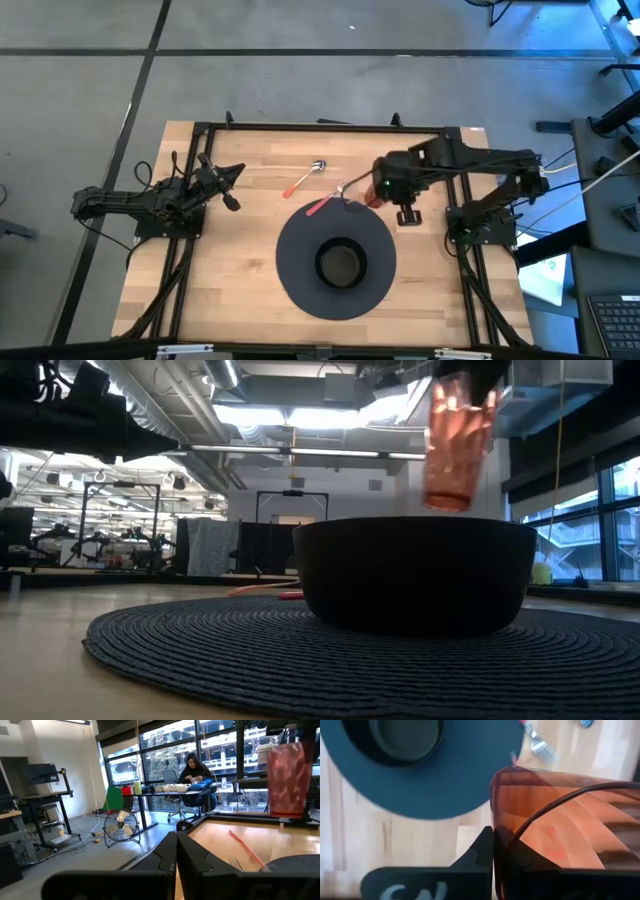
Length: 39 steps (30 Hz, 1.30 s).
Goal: Pick & Place Utensil
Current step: Put the orange glass on the blue mat to the top right of the black bowl
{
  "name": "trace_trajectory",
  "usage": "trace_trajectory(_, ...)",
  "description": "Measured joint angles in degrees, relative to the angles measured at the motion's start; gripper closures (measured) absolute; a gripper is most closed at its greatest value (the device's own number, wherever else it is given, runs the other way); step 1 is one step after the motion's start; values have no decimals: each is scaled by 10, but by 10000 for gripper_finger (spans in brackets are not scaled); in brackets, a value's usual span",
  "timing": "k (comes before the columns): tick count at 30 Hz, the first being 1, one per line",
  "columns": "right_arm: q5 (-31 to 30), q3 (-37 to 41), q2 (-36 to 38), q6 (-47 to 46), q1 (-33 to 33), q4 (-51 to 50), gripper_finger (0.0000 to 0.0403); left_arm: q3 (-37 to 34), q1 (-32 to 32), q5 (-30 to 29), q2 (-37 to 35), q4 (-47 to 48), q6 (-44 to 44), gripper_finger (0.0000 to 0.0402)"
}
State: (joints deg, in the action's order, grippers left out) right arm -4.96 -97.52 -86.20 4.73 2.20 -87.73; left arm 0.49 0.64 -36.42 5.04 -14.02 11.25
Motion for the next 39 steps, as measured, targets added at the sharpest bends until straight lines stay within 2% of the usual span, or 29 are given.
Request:
trace_trajectory(4,3,54,16,-11,32,0,393,0,0,0,0,2,0,398)
trace_trajectory(8,7,112,49,-5,58,46,393,0,0,0,0,3,0,398)
trace_trajectory(20,6,252,74,-31,89,158,393,0,0,0,0,7,0,398)
trace_trajectory(32,16,265,58,-59,89,206,392,0,0,-2,0,6,0,398)
trace_trajectory(39,16,265,16,-78,89,196,392,0,0,-2,0,6,0,398)
